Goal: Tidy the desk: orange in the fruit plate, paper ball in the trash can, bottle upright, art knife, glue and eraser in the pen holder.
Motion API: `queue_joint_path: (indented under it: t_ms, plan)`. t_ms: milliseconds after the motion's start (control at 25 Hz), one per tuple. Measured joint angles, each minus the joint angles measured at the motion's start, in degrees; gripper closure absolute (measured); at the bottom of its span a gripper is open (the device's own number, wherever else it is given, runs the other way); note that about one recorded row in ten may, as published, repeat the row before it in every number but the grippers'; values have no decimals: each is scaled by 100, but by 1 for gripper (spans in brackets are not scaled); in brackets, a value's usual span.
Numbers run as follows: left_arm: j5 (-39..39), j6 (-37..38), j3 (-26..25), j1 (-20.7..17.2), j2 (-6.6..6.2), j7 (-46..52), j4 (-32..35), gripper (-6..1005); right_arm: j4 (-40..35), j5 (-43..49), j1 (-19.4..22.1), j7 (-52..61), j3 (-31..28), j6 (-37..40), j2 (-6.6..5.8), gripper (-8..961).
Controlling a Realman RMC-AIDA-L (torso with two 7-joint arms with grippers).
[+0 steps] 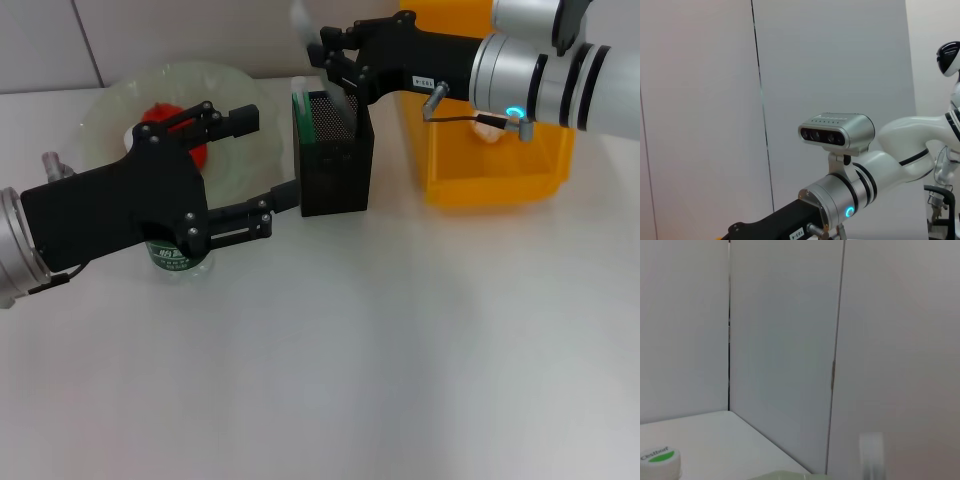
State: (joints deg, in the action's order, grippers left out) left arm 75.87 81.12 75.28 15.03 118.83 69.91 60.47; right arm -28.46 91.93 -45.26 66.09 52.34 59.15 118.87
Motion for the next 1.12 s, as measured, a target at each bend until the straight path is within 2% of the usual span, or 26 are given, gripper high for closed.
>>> queue_joint_path:
  t_ms: [240, 480, 560, 600, 640, 680, 720, 800, 1040, 1120]
  plan:
    - [-3, 0, 13, 0, 0, -3, 0, 194, -5, 8, 5, 53, 25, -1, -2, 709]
    - [-4, 0, 1, 0, -10, -4, -61, 194, -134, 16, 65, 198, 10, 146, -15, 411]
    - [-4, 0, -18, -2, -20, -4, -66, 194, -306, 12, 179, 314, -11, 282, -35, 322]
    - [-4, 2, -37, -16, -29, -4, -67, 194, -588, 4, 387, 380, -18, 414, -43, 277]
    - [-4, 2, -37, -16, -29, -4, -67, 194, -588, 4, 387, 380, -18, 414, -43, 269]
    - [-4, 7, -57, -29, -34, -4, -68, 194, -931, 2, 637, 414, -11, 521, -23, 261]
    - [-4, 7, -57, -29, -34, -4, -68, 194, -931, 2, 637, 414, -11, 521, -23, 252]
    - [-2, 33, -143, -44, -46, -4, -70, 194, -1463, 21, 1012, 526, 30, 788, -2, 236]
    - [80, 286, -421, -59, -58, -10, -71, 194, -2055, 349, 1475, 942, 62, 1313, -6, 186]
    - [233, 712, -781, -72, -68, -127, -76, 194, -2224, 575, 1619, 999, 64, 1562, 2, 178]
